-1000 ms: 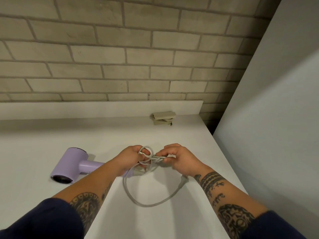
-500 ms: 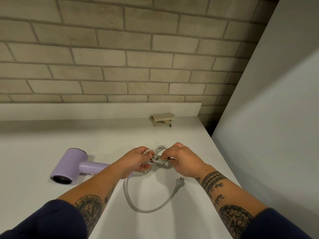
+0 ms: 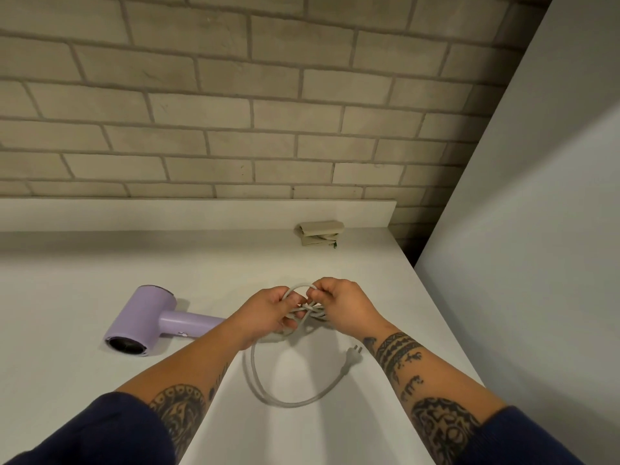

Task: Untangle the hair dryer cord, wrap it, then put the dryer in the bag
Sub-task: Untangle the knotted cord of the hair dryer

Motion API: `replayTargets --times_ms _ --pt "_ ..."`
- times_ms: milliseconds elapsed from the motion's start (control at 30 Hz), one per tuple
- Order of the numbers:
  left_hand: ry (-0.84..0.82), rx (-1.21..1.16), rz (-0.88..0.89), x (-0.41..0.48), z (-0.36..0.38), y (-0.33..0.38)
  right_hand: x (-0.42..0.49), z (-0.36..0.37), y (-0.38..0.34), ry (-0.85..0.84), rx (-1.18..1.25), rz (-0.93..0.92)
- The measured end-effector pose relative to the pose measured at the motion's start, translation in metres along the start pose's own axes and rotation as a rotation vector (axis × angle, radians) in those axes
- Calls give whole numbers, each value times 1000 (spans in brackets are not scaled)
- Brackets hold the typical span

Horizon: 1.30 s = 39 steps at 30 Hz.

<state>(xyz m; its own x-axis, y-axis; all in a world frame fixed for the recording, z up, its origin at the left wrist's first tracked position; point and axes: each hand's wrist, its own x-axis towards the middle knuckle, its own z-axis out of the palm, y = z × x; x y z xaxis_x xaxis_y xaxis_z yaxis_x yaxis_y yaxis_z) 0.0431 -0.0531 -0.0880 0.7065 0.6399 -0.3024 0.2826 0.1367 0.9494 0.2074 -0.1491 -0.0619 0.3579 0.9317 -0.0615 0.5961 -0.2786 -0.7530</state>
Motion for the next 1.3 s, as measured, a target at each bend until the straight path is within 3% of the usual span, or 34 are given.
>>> replayTargets --times_ms 133,200,333,500,700,1100,1300 --pt "15 47 9 -3 -1 1 2 7 -3 53 402 120" --pt "-7 63 16 -3 -1 -3 3 10 -4 71 476 150" --pt "12 58 22 -1 -1 -9 4 10 -6 80 382 128" --pt "50 -13 17 2 -2 -15 7 8 -1 72 460 122" --pt "119 -117 3 7 -5 -18 -2 11 12 -39 360 83" --pt "88 33 -10 9 1 -13 12 2 10 199 333 127" --pt "148 -73 -25 13 -3 -15 9 4 15 55 432 115"
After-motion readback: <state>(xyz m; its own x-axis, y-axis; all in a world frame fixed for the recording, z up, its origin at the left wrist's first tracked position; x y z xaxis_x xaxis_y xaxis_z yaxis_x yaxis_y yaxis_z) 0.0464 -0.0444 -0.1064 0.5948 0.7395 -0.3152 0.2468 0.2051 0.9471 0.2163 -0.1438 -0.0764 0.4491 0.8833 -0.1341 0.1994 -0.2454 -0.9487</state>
